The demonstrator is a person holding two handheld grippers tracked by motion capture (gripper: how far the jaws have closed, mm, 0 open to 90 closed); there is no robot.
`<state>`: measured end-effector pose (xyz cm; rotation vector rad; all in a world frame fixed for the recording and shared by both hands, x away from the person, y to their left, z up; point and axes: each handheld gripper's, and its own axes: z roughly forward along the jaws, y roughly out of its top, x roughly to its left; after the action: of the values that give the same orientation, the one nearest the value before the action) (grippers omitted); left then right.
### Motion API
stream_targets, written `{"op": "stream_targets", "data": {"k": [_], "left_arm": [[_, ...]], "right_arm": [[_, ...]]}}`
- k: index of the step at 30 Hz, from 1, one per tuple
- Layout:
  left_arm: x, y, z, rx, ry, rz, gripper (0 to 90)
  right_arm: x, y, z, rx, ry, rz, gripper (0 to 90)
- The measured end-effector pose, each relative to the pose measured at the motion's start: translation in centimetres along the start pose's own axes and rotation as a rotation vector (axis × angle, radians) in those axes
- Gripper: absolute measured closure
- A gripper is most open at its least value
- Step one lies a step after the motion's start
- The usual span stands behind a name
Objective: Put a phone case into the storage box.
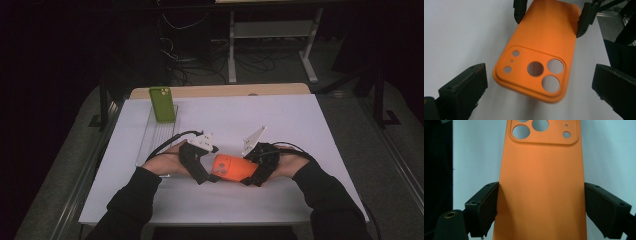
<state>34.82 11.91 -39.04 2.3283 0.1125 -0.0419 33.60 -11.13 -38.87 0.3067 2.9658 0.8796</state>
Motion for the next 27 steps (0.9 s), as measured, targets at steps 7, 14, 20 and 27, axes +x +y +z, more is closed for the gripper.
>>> {"op": "stream_targets", "data": {"k": [7, 14, 20, 27], "left_arm": [[-0.9, 0.2, 1.7, 0.037, -0.045, 0.026, 0.0], [-1.1, 0.2, 2.0, 0.056, -0.065, 0.039, 6.9], [-1.2, 0.3, 2.1, 0.067, -0.069, 0.059, 10.2], [-1.3, 0.3, 2.1, 0.076, -0.083, 0.075, 12.5]], "right_arm": [[1.0, 1.0, 0.2, 0.005, 0.022, -0.059, 15.1], [1.6, 1.4, 0.2, 0.010, 0.035, -0.066, 15.1], [1.8, 1.5, 0.0, 0.008, 0.040, -0.069, 15.1], [1.9, 1.5, 0.0, 0.010, 0.045, -0.084, 15.1]]}}
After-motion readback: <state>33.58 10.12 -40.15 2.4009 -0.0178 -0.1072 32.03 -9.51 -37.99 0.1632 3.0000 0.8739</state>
